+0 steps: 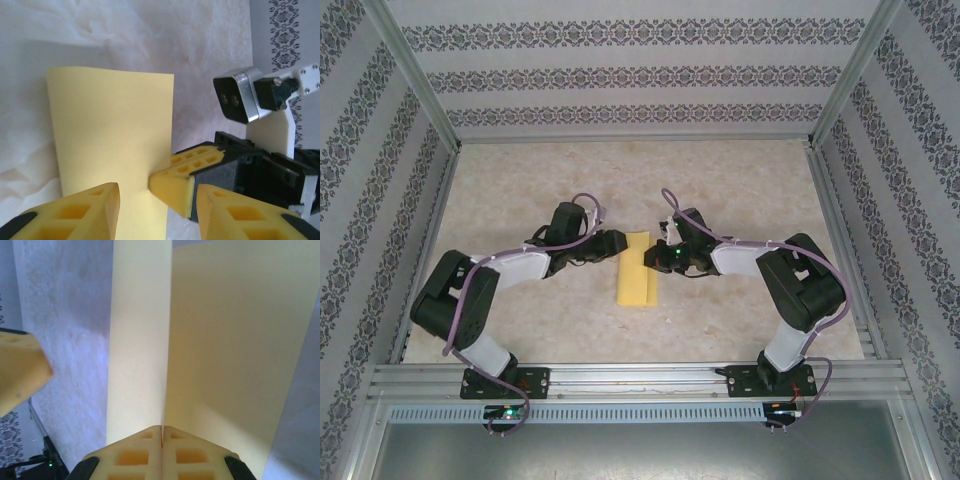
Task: Fold a paper plane with a square sheet of paper (fold left side to right side)
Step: First fold in half a square sheet of paper at the center of the table.
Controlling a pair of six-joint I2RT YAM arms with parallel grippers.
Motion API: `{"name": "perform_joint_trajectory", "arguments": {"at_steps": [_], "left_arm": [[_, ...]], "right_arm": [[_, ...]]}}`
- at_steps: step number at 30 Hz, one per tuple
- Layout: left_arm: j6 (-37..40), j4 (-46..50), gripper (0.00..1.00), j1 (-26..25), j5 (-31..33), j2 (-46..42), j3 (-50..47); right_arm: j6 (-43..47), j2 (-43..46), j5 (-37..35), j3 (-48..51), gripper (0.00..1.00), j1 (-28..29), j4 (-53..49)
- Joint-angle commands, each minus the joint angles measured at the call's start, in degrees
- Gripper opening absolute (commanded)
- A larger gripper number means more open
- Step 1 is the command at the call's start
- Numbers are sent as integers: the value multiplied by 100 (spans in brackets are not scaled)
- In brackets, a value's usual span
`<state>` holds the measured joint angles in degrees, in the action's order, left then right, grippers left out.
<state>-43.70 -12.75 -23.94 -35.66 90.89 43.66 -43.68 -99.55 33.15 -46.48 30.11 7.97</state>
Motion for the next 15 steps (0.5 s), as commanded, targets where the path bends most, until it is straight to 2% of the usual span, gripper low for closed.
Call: {"name": "perform_joint_trajectory", "arguments": {"at_steps": [1,7,15], "left_arm": [[532,1041,49,-54,469,-206,-34],[595,1210,54,-113,465,-107,-8],[614,1213,57,-366,458,503,409]], "right_arm": [[370,-108,-240,-223,5,-75,-445],[522,-165,-408,-359,5,-85,-725],[606,-179,-528,-406,6,-89,-902]]}}
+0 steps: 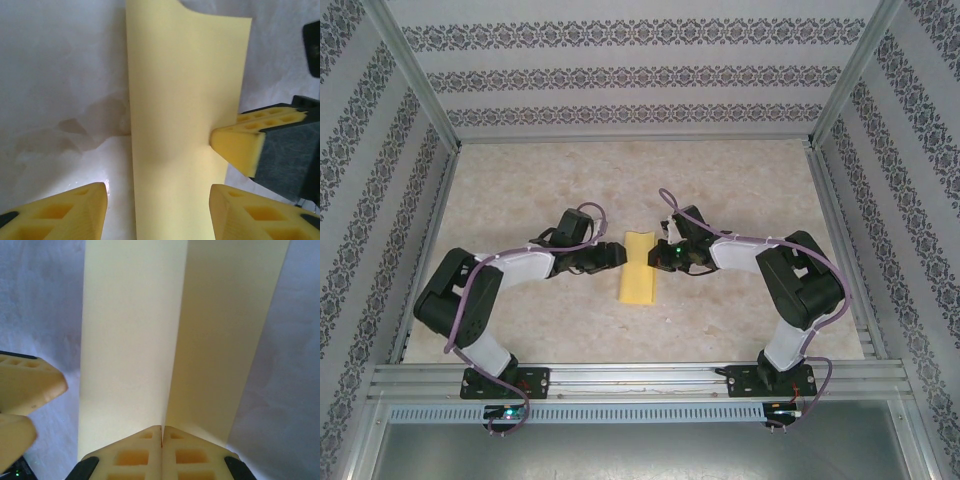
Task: Fold a paper plane with a square sheet of paper (fold left side to right side)
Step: First fold in half a square sheet of paper at the center of the table.
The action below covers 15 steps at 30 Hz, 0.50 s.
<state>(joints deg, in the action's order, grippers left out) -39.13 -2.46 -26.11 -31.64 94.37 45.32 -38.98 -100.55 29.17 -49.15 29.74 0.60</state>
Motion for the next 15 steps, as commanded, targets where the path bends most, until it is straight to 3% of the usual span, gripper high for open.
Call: {"name": "perform_joint_trajectory", "arguments": {"at_steps": [1,15], "left_arm": [[152,196,57,-182,84,236,295],[255,743,50,-511,797,835,709]], "right_arm": [[137,-79,-139,-139,6,-47,-166],[172,-114,-192,-104,7,-39,-192]]}}
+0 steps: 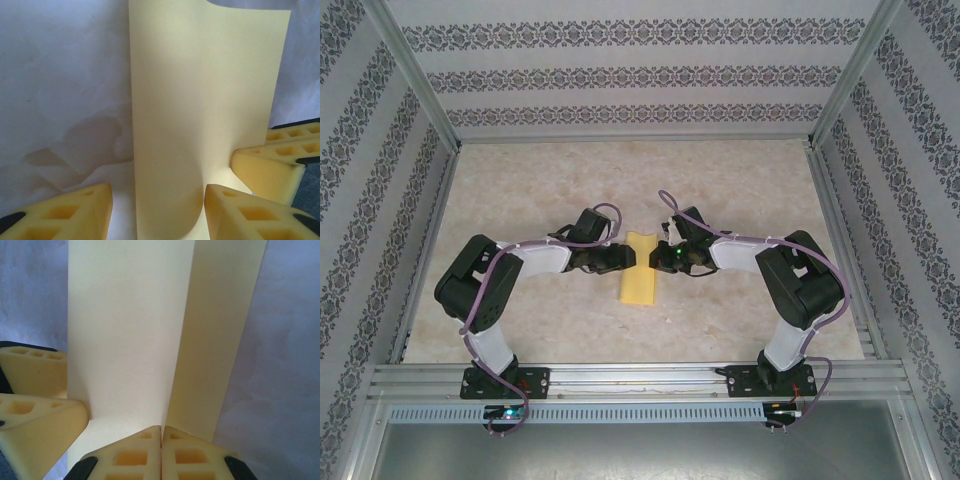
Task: Fold a paper plane with a square sheet of paper (fold left side to right side)
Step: First fold in half a square sheet of paper at the center of the table.
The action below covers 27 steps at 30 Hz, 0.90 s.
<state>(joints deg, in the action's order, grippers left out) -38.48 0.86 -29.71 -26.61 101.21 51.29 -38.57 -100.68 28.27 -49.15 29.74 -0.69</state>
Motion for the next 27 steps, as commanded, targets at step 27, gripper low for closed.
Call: {"name": "perform_joint_trajectory", "arguments": {"at_steps": [27], "left_arm": [[297,1538,47,-701,1246,1101,892]], "right_arm": [[446,1437,-902,889,41,-758,-759]]}}
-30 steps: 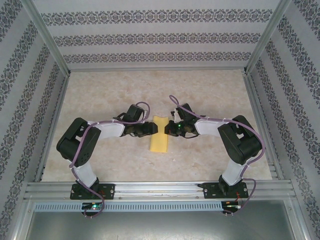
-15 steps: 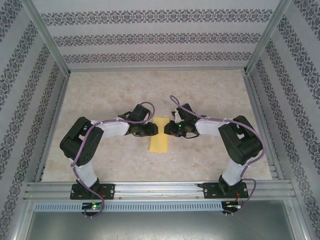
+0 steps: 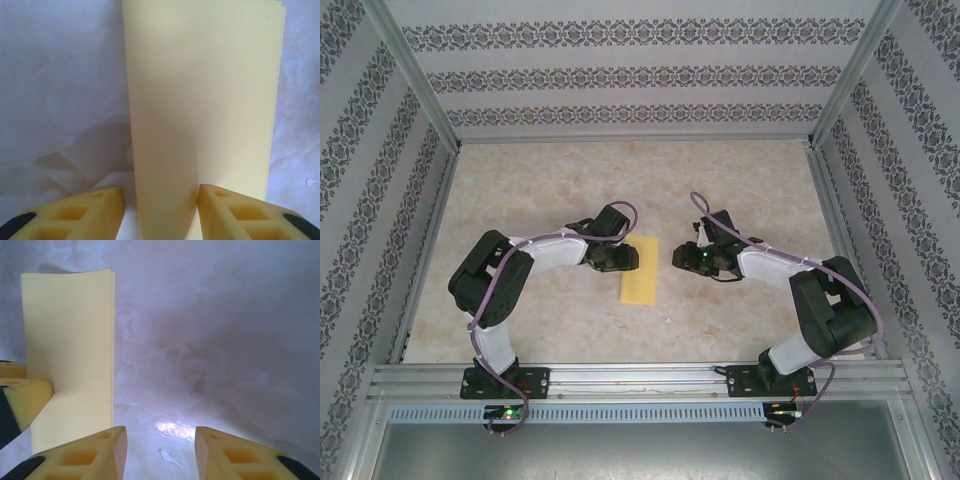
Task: Fold a paper plane with a square sheet of paper (fold left side to right side)
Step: First fold in half a square sheet of paper at the center of the table.
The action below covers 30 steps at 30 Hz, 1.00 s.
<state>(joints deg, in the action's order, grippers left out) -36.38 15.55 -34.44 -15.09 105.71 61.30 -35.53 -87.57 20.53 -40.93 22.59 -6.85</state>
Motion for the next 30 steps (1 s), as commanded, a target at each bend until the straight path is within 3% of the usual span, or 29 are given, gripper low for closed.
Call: {"name": "perform_joint_trajectory", "arguments": {"at_steps": [1,30], "left_arm": [[99,87,47,-238,94,676,-95],[258,255,45,-285,196,749,23]], "right_arm": [[143,126,-120,67,41,-52,-141],[182,-45,38,15,40,-18,-103]]}}
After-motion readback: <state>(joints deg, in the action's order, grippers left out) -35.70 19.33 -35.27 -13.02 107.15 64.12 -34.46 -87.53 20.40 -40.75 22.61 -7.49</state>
